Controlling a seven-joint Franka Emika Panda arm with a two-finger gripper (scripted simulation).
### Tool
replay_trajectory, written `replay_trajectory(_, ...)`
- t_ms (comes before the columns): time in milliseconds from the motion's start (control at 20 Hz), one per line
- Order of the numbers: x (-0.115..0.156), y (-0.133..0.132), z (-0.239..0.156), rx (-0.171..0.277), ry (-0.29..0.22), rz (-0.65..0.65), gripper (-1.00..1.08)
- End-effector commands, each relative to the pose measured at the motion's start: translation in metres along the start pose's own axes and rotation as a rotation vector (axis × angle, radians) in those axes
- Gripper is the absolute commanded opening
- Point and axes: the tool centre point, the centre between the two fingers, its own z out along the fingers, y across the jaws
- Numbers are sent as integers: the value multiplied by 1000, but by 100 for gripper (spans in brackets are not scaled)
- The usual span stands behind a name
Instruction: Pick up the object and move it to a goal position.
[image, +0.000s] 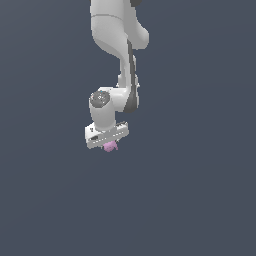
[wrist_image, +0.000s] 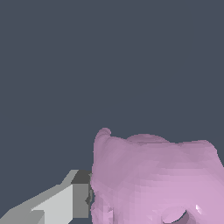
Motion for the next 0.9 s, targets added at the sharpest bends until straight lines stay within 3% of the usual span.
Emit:
replay_trajectory(0,4,5,-5,-1,1,0,-100)
replay_trajectory(850,59,76,-73,0,1,0,-100)
